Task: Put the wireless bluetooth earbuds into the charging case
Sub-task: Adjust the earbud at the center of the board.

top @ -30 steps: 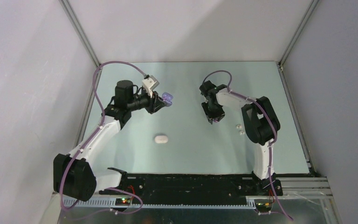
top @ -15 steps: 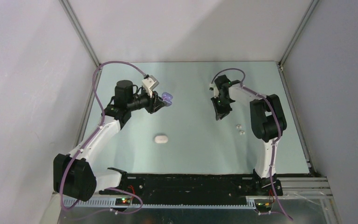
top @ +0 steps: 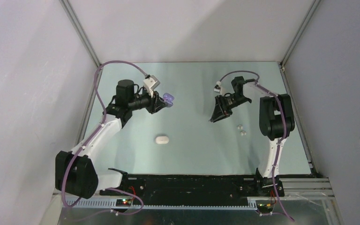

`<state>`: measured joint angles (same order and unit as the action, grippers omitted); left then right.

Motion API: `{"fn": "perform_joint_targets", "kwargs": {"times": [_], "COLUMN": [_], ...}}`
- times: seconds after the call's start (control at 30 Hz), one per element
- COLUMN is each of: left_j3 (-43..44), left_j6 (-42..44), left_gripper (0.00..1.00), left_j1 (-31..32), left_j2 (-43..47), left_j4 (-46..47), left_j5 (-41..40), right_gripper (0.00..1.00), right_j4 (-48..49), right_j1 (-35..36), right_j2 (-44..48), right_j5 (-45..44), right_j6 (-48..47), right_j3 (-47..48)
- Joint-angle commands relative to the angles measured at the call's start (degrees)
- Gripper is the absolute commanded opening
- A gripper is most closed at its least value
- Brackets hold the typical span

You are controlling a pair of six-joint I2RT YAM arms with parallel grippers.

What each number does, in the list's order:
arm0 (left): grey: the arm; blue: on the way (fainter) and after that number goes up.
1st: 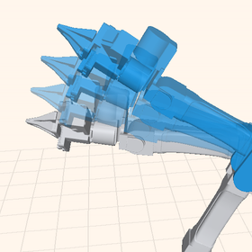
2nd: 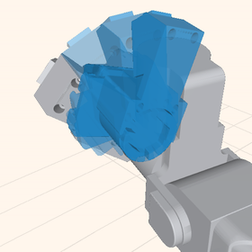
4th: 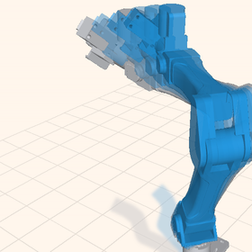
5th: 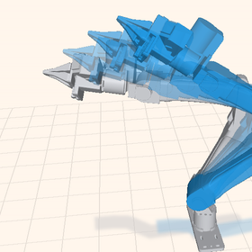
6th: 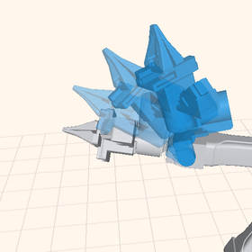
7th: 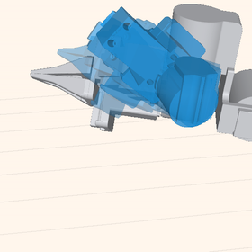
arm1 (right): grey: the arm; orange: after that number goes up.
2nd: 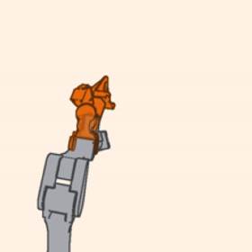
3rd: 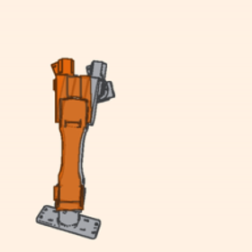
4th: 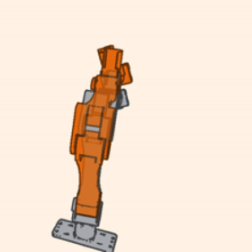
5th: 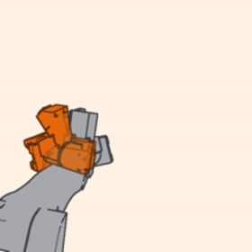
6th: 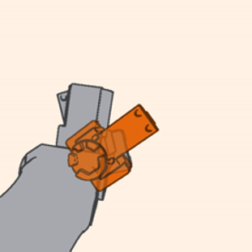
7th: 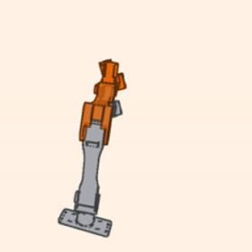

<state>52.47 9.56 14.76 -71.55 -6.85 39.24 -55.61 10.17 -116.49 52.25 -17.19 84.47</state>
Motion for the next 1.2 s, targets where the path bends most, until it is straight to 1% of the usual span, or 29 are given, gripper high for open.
{"fn": "perform_joint_targets", "kwargs": {"times": [0.0,0.03,0.1,0.13,0.2,0.27,0.3,0.33,0.37,0.47,0.5,0.53,0.57,0.6,0.63,0.67,0.7,0.73,0.77,0.8,0.83,0.87,0.9,0.93,0.97,1.0,1.03,1.1,1.17], "left_j3": [3.71,3.88,4.22,4.35,4.84,4.89,4.74,4.61,4.3,3.54,3.33,3.25,3.19,3.22,3.2,3.18,3.24,3.2,3.15,2.94,2.84,2.62,2.5,2.19,2.02,1.87,1.82,1.84,1.85], "left_j6": [2.1,2.51,3.05,3.29,4.07,4.7,4.88,4.87,4.79,3.96,3.88,3.88,3.93,4.01,4.08,4.31,4.45,4.95,5.21,5.75,5.96,6.43,6.61,6.81,6.93,7.02,7.04,7.0,7.06], "left_gripper": [0.0,0.0,0.0,0.0,0.0,0.0,0.0,0.0,0.0,0.0,0.0,0.0,0.0,0.0,0.0,0.0,0.0,0.0,0.0,0.0,0.0,0.0,0.0,0.0,0.0,0.0,0.0,0.0,0.0], "left_j1": [-0.45,-0.44,-0.44,-0.44,-0.41,-0.39,-0.41,-0.43,-0.44,-0.44,-0.39,-0.43,-0.43,-0.44,-0.39,-0.43,-0.39,-0.43,-0.39,-0.41,-0.43,-0.39,-0.38,-0.41,-0.43,-0.43,-0.44,-0.39,-0.38], "left_j2": [-0.46,-0.4,-0.17,-0.08,0.27,0.74,0.81,0.89,0.97,1.22,1.36,1.43,1.5,1.55,1.82,1.92,2.31,2.48,3.0,3.21,3.69,3.91,4.26,4.47,4.53,4.56,4.57,4.53,4.49], "left_j4": [0.06,-0.65,-1.78,-2.73,-4.02,-4.49,-4.58,-4.53,-4.51,-3.3,-3.1,-3.0,-2.99,-3.04,-3.11,-3.23,-3.62,-3.79,-4.33,-4.54,-5.09,-5.4,-5.75,-5.86,-6.02,-6.09,-6.14,-6.16,-6.16], "left_j5": [1.67,1.56,1.5,1.52,1.4,0.98,0.83,0.74,0.55,0.42,0.5,0.55,0.52,0.45,0.46,0.37,0.29,0.13,0.0,-0.25,-0.45,-0.6,-0.71,-0.82,-0.94,-0.98,-1.07,-1.18,-1.47], "right_gripper": [0.41,0.44,0.53,0.63,0.7,0.7,0.68,0.63,0.61,0.49,0.44,0.41,0.37,0.36,0.31,0.28,0.24,0.23,0.22,0.23,0.27,0.28,0.31,0.33,0.34,0.35,0.36,0.38,0.39], "right_j4": [5.23,9.77,13.19,12.83,8.93,5.79,4.86,2.96,1.82,-3.95,-4.97,-6.05,-6.33,-6.8,-6.93,-6.3,-5.4,-1.78,3.23,5.91,12.03,15.19,19.58,20.77,21.44,21.34,20.68,19.07,17.14], "right_j1": [-0.83,-2.02,-4.38,-5.12,-6.87,-7.26,-7.12,-6.55,-6.17,-3.36,-2.63,-1.02,-0.23,1.1,1.83,3.4,4.26,5.85,6.45,7.32,7.87,8.07,8.56,8.9,9.78,10.13,10.74,11.48,12.01], "right_j2": [-2.62,-3.05,-3.9,-3.57,-2.06,-0.15,0.42,1.56,1.94,2.42,2.19,2.08,2.06,2.1,2.48,3.01,5.02,6.52,10.44,12.58,17.16,19.14,22.7,25.03,25.8,26.84,27.19,27.39,26.73], "right_j5": [14.66,18.07,17.88,15.38,4.22,1.31,0.99,0.81,0.82,-0.83,-1.27,-2.83,-3.55,-4.65,-5.42,-7.74,-10.16,-11.67,-12.66,-12.68,-12.12,-11.53,-10.36,-9.82,-9.03,-8.71,-8.1,-7.53,-7.11], "right_j6": [14.97,22.59,29.06,29.67,27.51,20.97,16.86,14.7,9.49,-0.62,-6.4,-12.11,-15.17,-20.96,-24.12,-30.25,-33.2,-39.13,-42.17,-48.28,-51.09,-56.53,-59.53,-65.49,-68.93,-75.49,-78.45,-88.51,-93.38], "right_j3": [-7.0,-8.73,-12.98,-13.49,-11.88,-8.62,-7.47,-5.28,-2.84,2.17,4.3,5.18,6.72,7.23,7.93,7.66,5.82,3.88,-0.94,-3.64,-9.28,-14.61,-16.71,-19.78,-20.92,-22.68,-23.38,-24.98,-25.48]}}
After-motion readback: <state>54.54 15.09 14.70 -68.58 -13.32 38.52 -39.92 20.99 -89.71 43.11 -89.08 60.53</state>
